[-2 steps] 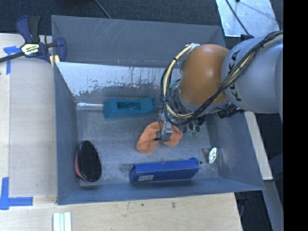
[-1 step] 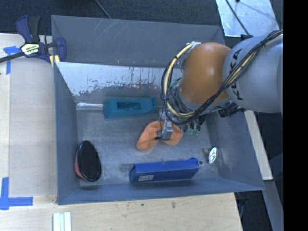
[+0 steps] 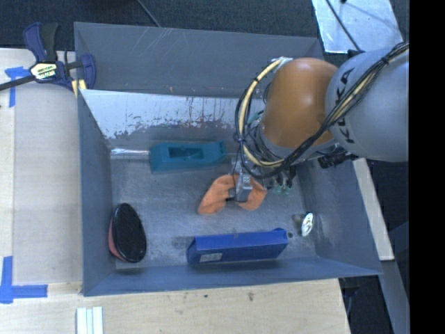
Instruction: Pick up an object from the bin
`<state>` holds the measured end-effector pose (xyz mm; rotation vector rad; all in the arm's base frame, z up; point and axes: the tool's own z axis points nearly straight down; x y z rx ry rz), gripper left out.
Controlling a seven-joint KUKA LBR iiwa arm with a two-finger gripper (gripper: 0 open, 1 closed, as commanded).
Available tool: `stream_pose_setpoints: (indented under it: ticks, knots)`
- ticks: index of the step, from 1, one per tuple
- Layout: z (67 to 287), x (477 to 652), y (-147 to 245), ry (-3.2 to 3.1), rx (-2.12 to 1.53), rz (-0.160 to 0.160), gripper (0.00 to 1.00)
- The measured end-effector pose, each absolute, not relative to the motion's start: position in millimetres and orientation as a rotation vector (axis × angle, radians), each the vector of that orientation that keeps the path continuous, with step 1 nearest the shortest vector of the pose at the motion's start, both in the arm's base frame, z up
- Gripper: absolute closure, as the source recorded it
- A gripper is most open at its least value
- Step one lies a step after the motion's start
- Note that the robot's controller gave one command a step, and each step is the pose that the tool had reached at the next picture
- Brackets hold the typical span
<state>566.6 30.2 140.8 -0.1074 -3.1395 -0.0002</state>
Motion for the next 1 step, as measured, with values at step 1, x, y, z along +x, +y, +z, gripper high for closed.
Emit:
stream_pose_setpoints:
  ticks: [1]
  knots:
    - [155.6, 567.4, 30.1, -3.142, -0.108, -0.001, 1.00]
